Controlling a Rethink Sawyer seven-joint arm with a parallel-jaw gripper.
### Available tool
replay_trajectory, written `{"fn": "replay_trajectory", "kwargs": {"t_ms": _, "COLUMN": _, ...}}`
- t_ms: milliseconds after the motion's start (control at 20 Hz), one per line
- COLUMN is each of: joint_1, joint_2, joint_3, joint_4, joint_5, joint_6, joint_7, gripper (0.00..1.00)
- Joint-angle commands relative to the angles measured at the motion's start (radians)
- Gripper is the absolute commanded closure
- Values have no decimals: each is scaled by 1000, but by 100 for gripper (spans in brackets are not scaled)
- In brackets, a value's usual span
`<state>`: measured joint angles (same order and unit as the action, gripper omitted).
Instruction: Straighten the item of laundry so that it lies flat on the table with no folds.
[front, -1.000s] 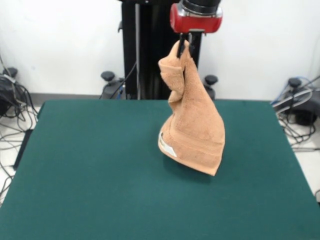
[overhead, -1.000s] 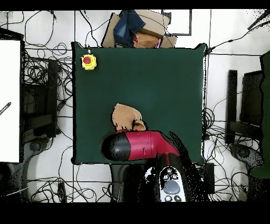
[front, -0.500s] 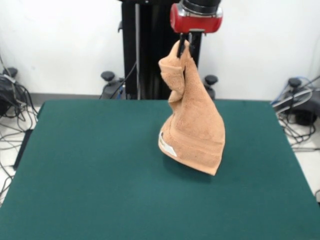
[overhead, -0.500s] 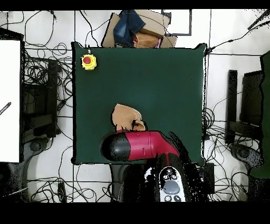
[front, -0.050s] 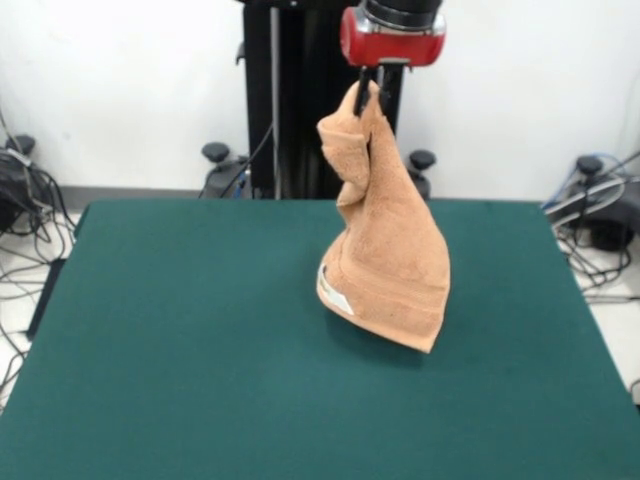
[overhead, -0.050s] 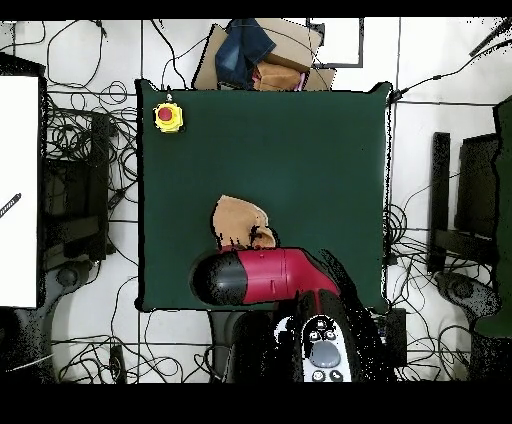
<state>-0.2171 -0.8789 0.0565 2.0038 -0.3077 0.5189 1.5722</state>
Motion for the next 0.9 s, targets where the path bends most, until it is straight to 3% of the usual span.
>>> {"fn": "replay_trajectory", "kwargs": {"t_ms": 50, "joint_1": 6, "joint_2": 12, "joint_3": 61, "joint_4": 35, "joint_5": 10, "joint_6": -39, "joint_7": 103, "gripper": 0}}
{"fn": "replay_trajectory", "kwargs": {"t_ms": 900, "joint_1": 12, "joint_2": 13, "joint_3": 58, "joint_4": 34, "joint_5": -8, "joint_6": -59, "joint_7": 99, "gripper": 0}}
